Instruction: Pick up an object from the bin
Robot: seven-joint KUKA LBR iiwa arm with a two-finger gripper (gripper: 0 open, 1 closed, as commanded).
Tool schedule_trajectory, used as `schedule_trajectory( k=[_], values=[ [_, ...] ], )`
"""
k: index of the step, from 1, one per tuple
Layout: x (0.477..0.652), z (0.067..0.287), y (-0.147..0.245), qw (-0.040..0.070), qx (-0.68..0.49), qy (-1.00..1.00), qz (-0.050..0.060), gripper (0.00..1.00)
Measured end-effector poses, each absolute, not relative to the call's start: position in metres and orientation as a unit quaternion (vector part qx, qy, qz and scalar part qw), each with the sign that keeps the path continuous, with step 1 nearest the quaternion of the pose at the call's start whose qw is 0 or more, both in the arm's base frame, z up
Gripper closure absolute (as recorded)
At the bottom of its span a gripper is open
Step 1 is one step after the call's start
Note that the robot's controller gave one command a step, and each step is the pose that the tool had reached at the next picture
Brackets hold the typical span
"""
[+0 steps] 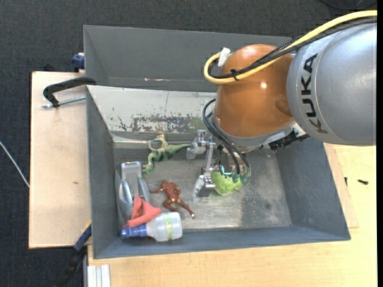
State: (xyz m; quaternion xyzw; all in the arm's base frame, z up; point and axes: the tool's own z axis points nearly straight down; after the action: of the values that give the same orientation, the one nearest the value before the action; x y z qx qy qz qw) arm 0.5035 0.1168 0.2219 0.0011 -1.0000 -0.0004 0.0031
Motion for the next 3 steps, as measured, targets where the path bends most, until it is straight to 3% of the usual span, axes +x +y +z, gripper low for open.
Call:
schedule_trajectory(
  k=[1,2,3],
  values=[
    [0.505,0.225,0.116,-0.001,0.000,-1.000,-0.001,0.00],
    [0.515,0.158,0.138,0.000,0.016,-1.000,-0.001,0.00],
    [0.505,0.161,0.129,0.001,-0.050,-0.999,0.000,0.00]
  ],
)
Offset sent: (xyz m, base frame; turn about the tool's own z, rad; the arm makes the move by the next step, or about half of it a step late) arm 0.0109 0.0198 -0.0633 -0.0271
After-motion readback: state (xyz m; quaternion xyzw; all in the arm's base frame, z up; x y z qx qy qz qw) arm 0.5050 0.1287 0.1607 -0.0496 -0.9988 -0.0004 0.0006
